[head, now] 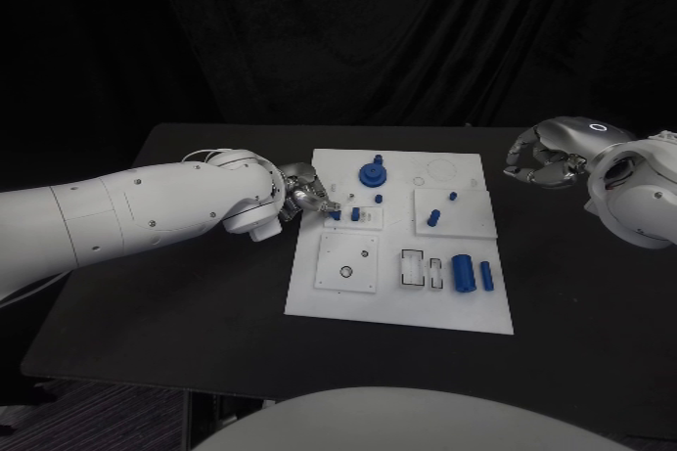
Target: Assemble the parts on the task board
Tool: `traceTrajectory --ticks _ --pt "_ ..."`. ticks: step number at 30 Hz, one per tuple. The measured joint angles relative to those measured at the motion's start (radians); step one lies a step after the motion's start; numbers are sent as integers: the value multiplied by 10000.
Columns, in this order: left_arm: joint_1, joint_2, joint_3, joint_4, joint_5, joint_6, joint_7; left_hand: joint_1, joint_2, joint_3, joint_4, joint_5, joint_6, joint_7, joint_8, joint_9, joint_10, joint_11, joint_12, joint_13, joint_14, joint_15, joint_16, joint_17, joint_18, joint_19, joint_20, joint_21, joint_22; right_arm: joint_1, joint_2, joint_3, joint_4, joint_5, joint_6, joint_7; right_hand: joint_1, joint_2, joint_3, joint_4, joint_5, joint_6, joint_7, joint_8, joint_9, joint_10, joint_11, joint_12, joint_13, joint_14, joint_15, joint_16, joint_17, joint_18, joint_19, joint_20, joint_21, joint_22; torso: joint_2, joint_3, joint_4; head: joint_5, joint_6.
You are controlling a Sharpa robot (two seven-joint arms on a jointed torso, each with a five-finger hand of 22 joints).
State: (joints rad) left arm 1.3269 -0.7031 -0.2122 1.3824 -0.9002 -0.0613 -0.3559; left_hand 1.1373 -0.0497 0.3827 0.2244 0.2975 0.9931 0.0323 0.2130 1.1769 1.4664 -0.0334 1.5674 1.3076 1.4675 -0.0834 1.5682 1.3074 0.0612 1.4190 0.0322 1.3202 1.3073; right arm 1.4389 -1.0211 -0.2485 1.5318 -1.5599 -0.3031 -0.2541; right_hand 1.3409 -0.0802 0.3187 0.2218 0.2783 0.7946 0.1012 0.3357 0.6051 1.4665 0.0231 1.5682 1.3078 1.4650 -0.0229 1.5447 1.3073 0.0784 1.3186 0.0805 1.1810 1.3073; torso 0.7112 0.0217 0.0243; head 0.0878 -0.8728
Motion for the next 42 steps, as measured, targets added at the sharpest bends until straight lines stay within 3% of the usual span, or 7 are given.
traceTrajectory --ticks 2,8,16,27,31,35,42 --pt "-12 0 -2 -2 -2 -1 2 -168 -1 -251 173 -412 5 76 -124 -167 0 1 0 0 -9 37 0 0 0 -20 21 0 0 0 -3 0 0 0 1 -1 0 0 0 0 0 0 0 0 0 0 0 0 0 0 0 0 0 0 0 0 0 0 0 0 -1 -1 0" --pt "-21 7 -6 -2 -4 -9 20 -611 82 -1009 580 -982 90 161 -310 -473 1 69 0 0 0 73 0 0 0 -20 21 -51 4 -1 -3 0 0 1 6 -3 0 0 0 0 0 37 36 0 -10 0 0 0 -1 0 0 0 0 0 0 0 0 0 2 0 -1 -2 0" --pt "-30 9 -6 -14 -7 -14 30 -855 245 -1579 642 -1131 214 148 -290 -513 1 69 0 0 13 86 0 0 -2 -19 94 -51 8 -3 0 0 0 3 15 -6 0 0 0 0 0 37 36 0 -10 0 0 0 -1 0 0 0 0 0 0 0 0 8 2 4 -2 8 0" --pt "-49 20 -7 -50 -8 -21 97 -1389 700 -2384 681 -1362 181 68 318 96 1 68 0 0 13 85 0 0 -1 -18 94 -51 7 -4 8 0 -9 5 29 -8 0 0 0 0 0 36 36 0 -9 0 0 -41 -2 0 0 0 0 0 0 0 0 7 0 5 -2 15 0" --pt "-56 34 -11 -70 -8 -42 252 -1822 1133 -2683 700 -1362 71 72 480 236 1 68 0 0 13 85 0 0 -1 23 54 -51 6 -5 12 0 -11 5 35 -9 0 0 0 0 0 36 36 0 -9 0 0 -40 -2 0 0 0 0 0 -3 3 0 6 0 5 -2 28 0" --pt "-57 57 -11 -133 -8 -60 424 -2025 1336 -2802 694 -1362 69 69 572 301 1 68 0 0 13 85 0 0 -1 59 91 1 6 -5 15 0 -12 5 41 -9 0 0 0 0 0 36 36 0 -8 0 0 -40 -3 0 0 0 0 0 -36 35 0 6 0 5 -2 30 0" --pt "-58 72 -11 -208 -10 -68 687 -2049 1444 -2802 694 -1362 36 37 579 326 1 68 0 0 13 85 0 0 -1 59 91 1 5 -5 12 0 -12 5 48 -11 0 0 0 0 0 36 36 0 -18 0 0 -79 -3 0 0 0 0 0 -36 35 0 5 1 5 -1 12 0"
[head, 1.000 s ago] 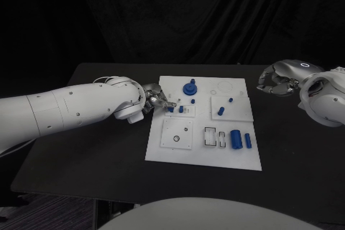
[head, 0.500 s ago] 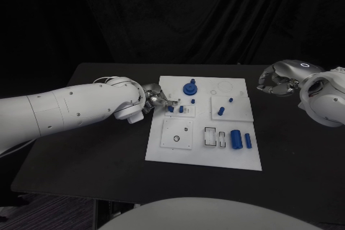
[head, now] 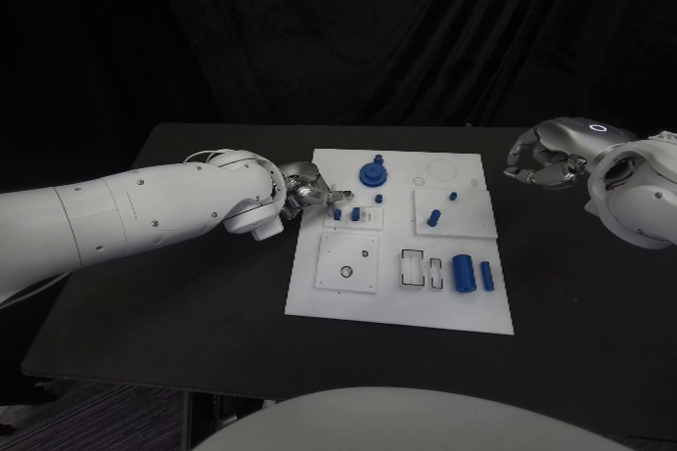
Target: Assemble the parts on the task board
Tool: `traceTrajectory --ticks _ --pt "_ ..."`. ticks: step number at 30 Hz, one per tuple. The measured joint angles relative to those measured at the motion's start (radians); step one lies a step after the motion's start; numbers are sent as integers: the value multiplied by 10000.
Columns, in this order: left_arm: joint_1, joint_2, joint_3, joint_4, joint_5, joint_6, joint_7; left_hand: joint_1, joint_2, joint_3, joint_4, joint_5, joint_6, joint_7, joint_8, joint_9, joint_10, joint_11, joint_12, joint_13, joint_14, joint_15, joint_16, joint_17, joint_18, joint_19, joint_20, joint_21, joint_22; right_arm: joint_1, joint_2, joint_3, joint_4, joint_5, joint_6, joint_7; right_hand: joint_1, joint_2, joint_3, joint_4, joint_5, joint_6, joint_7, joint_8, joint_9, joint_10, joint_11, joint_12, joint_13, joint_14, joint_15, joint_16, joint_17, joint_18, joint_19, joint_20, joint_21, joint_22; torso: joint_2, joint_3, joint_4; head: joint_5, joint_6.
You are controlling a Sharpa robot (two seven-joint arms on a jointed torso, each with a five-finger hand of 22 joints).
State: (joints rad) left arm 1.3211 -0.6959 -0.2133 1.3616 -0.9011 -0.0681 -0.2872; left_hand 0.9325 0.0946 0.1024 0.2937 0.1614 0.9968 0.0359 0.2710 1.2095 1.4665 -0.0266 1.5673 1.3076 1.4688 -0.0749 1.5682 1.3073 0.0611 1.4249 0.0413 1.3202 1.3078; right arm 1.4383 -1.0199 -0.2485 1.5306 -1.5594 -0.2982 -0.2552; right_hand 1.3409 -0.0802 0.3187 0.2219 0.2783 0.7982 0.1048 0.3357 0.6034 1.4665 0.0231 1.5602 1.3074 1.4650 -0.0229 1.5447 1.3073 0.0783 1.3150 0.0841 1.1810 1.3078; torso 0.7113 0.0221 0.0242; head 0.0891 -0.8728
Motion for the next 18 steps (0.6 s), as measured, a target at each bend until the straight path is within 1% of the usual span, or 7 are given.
traceTrajectory --ticks 6,9,12,14,16,17,18 --pt "-1 32 0 -21 -1 -8 137 0 0 0 0 0 0 0 0 0 0 0 0 0 0 0 0 0 0 0 0 0 0 0 3 0 0 1 3 -2 0 0 0 0 0 0 0 0 0 0 1 -39 0 0 0 0 0 0 0 0 0 0 1 0 1 18 0" --pt "-2 31 0 -25 -1 -45 168 5 5 -31 -28 0 0 0 50 24 0 0 0 0 0 0 0 0 0 34 -34 60 -1 0 4 0 0 1 4 -3 0 0 0 0 0 0 0 0 0 0 0 -39 0 0 0 0 0 1 0 0 0 -1 2 0 0 19 0" --pt "-4 8 0 -23 -1 -191 247 104 93 -114 -30 0 0 0 200 110 0 0 0 0 0 -1 0 0 -1 39 -39 87 -1 -1 0 0 3 1 5 -3 0 0 0 0 0 0 0 0 0 0 0 -39 0 0 0 0 0 0 0 0 0 -1 3 0 0 4 0" --pt "-5 -32 0 -18 -1 -415 382 290 98 -183 -26 0 -53 -38 313 209 0 0 0 0 0 0 0 0 0 74 -68 141 -1 -1 -11 0 6 1 5 -3 0 0 0 0 0 0 0 0 0 0 0 -39 0 0 0 0 0 0 0 0 0 -1 4 0 0 -6 0" --pt "-7 -73 0 -18 -15 -761 640 610 30 -280 -36 0 -277 -17 457 372 0 0 0 0 0 0 0 0 1 106 -36 141 -1 -1 -21 0 7 1 5 -3 0 0 0 0 0 0 0 0 0 0 0 -39 0 0 0 0 0 0 0 0 0 -2 3 0 1 -13 0" --pt "-8 -100 -2 -20 -70 -1076 914 875 -41 -357 -45 0 -436 -2 587 504 0 0 0 0 -1 0 0 0 0 106 -36 141 -1 -1 -30 0 8 2 4 -3 0 0 0 0 0 0 0 0 1 0 0 -39 -1 0 0 0 0 1 0 0 0 -2 4 0 1 -16 0" --pt "-9 -111 -3 -28 -136 -1343 1156 1007 -72 -391 -31 0 -518 13 643 568 0 0 0 0 0 0 0 0 1 106 -36 141 -2 -1 -37 0 8 2 4 -3 0 0 0 0 0 0 0 0 1 0 0 -39 -1 0 0 0 0 0 0 0 0 -2 3 0 1 -20 0"
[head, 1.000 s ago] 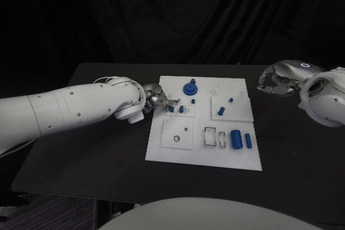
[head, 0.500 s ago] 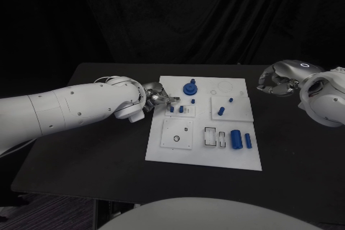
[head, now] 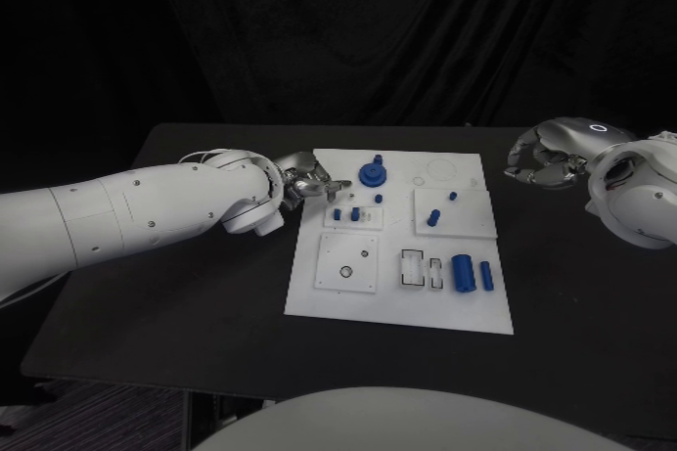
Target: Assemble the parts on the task board
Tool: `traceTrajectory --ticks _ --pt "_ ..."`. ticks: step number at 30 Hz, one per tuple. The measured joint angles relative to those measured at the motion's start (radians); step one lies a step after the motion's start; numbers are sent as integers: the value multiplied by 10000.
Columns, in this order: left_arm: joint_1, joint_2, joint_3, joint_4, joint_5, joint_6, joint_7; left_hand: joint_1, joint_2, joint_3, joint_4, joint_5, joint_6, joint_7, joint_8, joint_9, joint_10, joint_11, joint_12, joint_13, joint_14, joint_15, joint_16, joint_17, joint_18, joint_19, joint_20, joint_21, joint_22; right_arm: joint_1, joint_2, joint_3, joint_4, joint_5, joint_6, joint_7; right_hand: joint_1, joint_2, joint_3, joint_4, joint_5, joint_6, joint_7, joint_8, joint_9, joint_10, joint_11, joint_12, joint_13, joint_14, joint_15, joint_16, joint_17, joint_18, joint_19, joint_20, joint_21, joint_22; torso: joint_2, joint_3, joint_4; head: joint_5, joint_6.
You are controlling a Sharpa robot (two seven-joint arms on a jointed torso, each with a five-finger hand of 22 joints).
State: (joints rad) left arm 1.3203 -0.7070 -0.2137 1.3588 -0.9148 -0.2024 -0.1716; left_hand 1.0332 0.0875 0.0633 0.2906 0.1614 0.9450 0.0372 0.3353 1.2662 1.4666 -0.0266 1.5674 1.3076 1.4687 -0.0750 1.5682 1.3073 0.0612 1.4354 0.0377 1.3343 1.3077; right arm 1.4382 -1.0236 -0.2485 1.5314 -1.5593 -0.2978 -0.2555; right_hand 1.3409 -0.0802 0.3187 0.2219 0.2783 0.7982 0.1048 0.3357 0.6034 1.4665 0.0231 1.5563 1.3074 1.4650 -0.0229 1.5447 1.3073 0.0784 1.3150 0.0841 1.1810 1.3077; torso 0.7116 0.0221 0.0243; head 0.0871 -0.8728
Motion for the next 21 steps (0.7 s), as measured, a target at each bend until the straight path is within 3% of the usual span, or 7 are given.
traceTrajectory --ticks 7,10,11,12,14,16,21 --pt "0 90 4 -281 -717 -1842 2108 2124 -471 -64 -96 0 -1592 474 187 366 -57 451 -835 5 -27 453 -113 0 162 -1369 355 -1622 0 0 -8 0 0 0 -9 6 0 0 0 0 0 0 0 -39 0 0 0 -64 0 0 0 0 0 0 0 0 -39 -1 -1 0 -1 -21 0" --pt "0 231 6 -484 -1036 -2369 2973 2955 -565 -160 -14 0 -3131 899 -15 328 -1791 810 -2516 14 -705 820 -721 3 396 -2797 600 -2879 -1 -1 -4 0 0 0 -13 10 0 0 0 0 0 0 0 -39 0 0 0 -64 0 0 0 0 0 0 0 0 -39 -1 -1 -2 -1 -38 0" --pt "0 290 6 -567 -1190 -2502 3237 3279 -559 -146 -23 232 -3535 1059 -67 180 -2584 951 -3095 7 -1372 973 -988 6 420 -3277 648 -3225 -1 -1 -4 0 0 0 -15 11 0 0 0 0 0 0 0 -39 0 0 0 -64 0 0 0 0 0 0 0 0 -39 -1 -2 -3 -1 -47 0" --pt "0 332 6 -630 -1310 -2564 3411 3671 -602 53 -20 1334 -3738 1128 -113 21 -3543 1009 -3827 -7 -2216 1061 -1338 -76 479 -3701 683 -3521 -1 -1 -4 0 0 0 -16 13 0 0 0 0 0 0 0 -39 -1 0 0 -71 0 0 0 0 0 0 0 0 -39 -1 -2 -3 -2 -56 0" --pt "0 427 6 -792 -1607 -2622 3796 4471 -753 728 -70 1621 -3983 1150 -154 -442 -6334 1150 -6225 -988 -4713 1210 -2509 -1481 478 -4537 803 -4072 -1 -1 -5 0 -1 0 -21 16 0 0 0 0 0 0 0 -39 -10 0 0 -105 0 0 0 0 0 0 0 0 -39 -1 -3 -5 -1 -80 0" --pt "0 516 5 -933 -1839 -2621 4098 5241 -981 1399 -299 1588 -4124 1126 -259 -834 -7889 1384 -7644 -1730 -5737 1376 -3013 -2130 476 -4909 902 -4196 -1 -1 -10 0 -1 0 -25 20 0 0 3 -3 0 0 0 -39 -10 0 0 -105 0 0 0 0 0 0 0 0 -39 -1 -3 -5 -1 -94 0" --pt "0 930 4 -1472 -2453 -2276 4887 6233 -1567 3082 -718 1185 -4377 1237 -1395 -3166 -8550 1694 -10342 -4312 -5388 1628 -3208 -2987 476 -4219 1123 -2803 -1 -1 -2 0 -5 1 -37 31 0 0 27 -27 0 35 -35 -39 -10 0 0 -180 0 0 0 0 0 0 0 0 -39 -2 -4 -5 -2 -110 0"
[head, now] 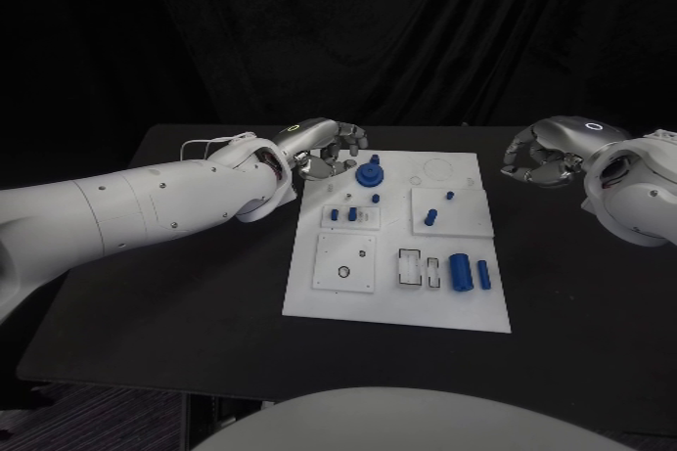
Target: Assemble the parts on the task board
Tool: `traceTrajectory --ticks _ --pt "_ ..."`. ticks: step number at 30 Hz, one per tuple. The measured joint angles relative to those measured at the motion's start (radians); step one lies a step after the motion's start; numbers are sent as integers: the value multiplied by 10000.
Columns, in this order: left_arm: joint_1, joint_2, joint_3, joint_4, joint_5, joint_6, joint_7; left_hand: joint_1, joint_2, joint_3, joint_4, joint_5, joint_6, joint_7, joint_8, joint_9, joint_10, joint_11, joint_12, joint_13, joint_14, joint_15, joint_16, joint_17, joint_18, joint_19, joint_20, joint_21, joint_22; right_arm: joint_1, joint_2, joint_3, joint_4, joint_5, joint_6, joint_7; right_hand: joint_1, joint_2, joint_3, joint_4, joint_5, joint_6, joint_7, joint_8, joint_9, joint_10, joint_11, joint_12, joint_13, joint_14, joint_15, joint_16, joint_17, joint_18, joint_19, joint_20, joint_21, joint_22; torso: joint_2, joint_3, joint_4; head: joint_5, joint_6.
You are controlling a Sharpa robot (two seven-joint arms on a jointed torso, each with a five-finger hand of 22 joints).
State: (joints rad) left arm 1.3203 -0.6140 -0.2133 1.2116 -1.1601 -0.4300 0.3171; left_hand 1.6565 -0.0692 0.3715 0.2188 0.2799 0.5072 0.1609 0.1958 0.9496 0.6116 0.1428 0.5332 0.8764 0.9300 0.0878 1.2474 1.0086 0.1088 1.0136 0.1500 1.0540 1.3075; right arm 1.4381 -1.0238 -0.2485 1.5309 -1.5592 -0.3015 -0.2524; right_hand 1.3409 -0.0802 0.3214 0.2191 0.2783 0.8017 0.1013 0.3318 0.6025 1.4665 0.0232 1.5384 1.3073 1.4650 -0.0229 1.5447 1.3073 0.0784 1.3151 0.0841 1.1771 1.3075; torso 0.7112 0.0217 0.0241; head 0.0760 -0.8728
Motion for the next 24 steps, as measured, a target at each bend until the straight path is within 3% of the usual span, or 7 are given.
traceTrajectory --ticks 2,4,7,9,11,17,24 --pt "0 147 0 -167 -321 200 198 -29 -178 302 -161 -352 63 -108 -406 -985 10 -122 -806 -971 1592 -272 507 467 -1 1326 -6 1193 -1 0 13 0 0 0 -9 8 0 0 0 0 0 1 -1 0 0 0 0 0 0 0 0 0 0 0 0 0 0 0 2 0 -1 2 0" --pt "0 272 0 -294 -759 404 383 -138 -380 516 -336 -722 588 -300 -713 -2048 201 -383 -1511 -2018 2442 -586 576 529 -2 2050 -147 1717 -1 0 20 0 0 0 -20 18 0 0 0 0 0 1 -1 0 0 0 0 -44 0 0 0 0 0 -1 0 0 0 0 4 0 -6 3 0" --pt "0 413 1 -428 -1417 605 519 -362 -596 445 -589 -1035 1303 -561 -951 -3138 424 -646 -2016 -2993 3099 -833 741 661 -3 2500 -381 1889 -1 -1 32 0 0 0 -41 37 0 0 0 0 0 1 -1 0 0 0 0 -50 0 0 0 0 0 0 0 0 0 0 5 0 -6 -17 0" --pt "0 508 1 -493 -1897 721 561 -493 -727 275 -676 -1045 1577 -785 -1032 -3541 476 -706 -2082 -3294 3324 -912 850 754 -23 2726 -438 1995 0 -1 39 0 0 0 -62 53 0 0 0 0 0 1 0 0 0 0 0 -50 0 0 0 0 0 0 0 0 0 0 6 0 -6 -30 0" --pt "0 587 1 -539 -2307 815 569 -572 -806 3 -715 -977 1813 -1134 -1120 -3979 489 -719 -2083 -3583 3549 -913 968 889 -176 2957 -458 2081 -1 -10 41 2 -1 0 -80 67 0 0 0 0 0 1 0 0 1 0 0 -50 0 0 0 0 0 0 0 0 0 -1 11 0 -6 -31 0" --pt "0 770 1 -653 -3046 964 552 -594 -829 -184 -850 -712 2075 -1396 -1128 -4344 615 -698 -2014 -3803 3749 -910 1149 1093 -174 3170 -458 2223 -1 -29 54 2 -18 0 -113 93 0 0 0 0 0 1 0 0 1 0 0 -50 0 0 0 0 0 0 0 0 0 -1 22 0 -12 23 0" --pt "0 1057 3 -775 -3438 1016 499 -594 -829 -224 -891 -655 2164 -1485 -1128 -4482 625 -689 -2011 -3876 3748 -911 1149 1093 -173 3218 -477 2223 -1 -37 89 1 -25 0 -145 111 0 0 0 0 0 1 -1 0 1 0 0 -50 0 0 0 0 0 0 0 0 0 -1 76 0 -59 128 -1"
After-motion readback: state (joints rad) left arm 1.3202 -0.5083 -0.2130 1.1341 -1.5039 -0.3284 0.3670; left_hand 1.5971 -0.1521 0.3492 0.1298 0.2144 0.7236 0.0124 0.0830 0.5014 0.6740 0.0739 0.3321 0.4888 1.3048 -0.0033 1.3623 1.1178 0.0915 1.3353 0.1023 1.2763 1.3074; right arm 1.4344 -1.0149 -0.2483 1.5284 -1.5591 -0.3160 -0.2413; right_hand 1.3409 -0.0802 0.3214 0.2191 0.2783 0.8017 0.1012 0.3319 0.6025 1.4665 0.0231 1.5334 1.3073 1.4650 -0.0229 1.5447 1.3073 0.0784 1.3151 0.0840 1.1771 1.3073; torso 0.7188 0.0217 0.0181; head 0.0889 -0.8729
